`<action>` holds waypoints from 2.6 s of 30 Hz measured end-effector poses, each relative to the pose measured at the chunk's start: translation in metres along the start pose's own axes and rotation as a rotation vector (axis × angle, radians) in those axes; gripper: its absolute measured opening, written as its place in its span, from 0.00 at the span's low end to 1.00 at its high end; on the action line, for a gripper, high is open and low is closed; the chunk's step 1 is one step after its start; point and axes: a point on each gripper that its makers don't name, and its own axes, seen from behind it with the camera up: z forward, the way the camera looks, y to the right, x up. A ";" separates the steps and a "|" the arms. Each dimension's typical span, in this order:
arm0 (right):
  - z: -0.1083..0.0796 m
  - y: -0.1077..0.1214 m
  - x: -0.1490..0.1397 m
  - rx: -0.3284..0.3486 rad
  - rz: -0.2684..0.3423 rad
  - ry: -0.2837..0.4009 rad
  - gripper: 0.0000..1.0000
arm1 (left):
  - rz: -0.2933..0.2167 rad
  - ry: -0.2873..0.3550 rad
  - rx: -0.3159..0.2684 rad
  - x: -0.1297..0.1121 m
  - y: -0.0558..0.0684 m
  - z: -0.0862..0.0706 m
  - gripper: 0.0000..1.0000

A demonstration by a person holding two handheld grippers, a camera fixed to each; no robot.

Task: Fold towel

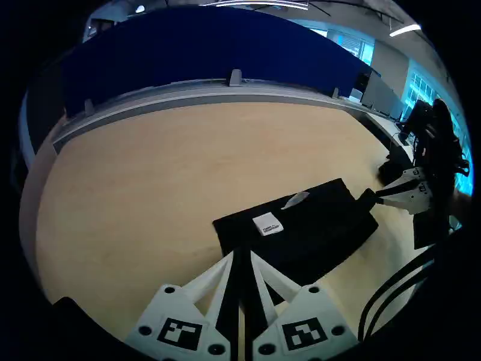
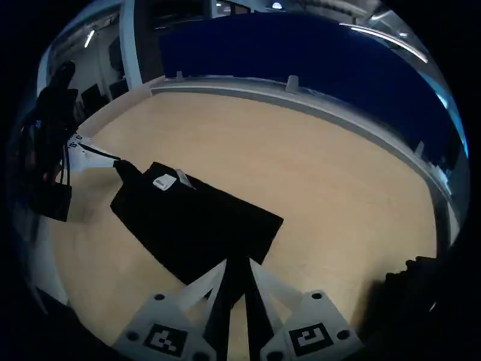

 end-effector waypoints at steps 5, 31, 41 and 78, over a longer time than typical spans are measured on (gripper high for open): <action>0.008 0.003 -0.003 -0.011 0.016 -0.007 0.12 | 0.010 -0.004 0.006 -0.004 -0.003 0.009 0.05; 0.030 0.035 0.017 -0.158 -0.015 0.021 0.66 | 0.094 0.029 0.083 0.016 -0.030 0.026 0.48; 0.020 0.040 0.019 -0.175 0.008 0.042 0.97 | 0.055 0.020 0.085 0.007 -0.038 0.016 0.85; -0.029 0.008 -0.026 -0.127 0.046 0.037 1.00 | 0.014 0.012 0.107 -0.048 -0.020 -0.048 0.91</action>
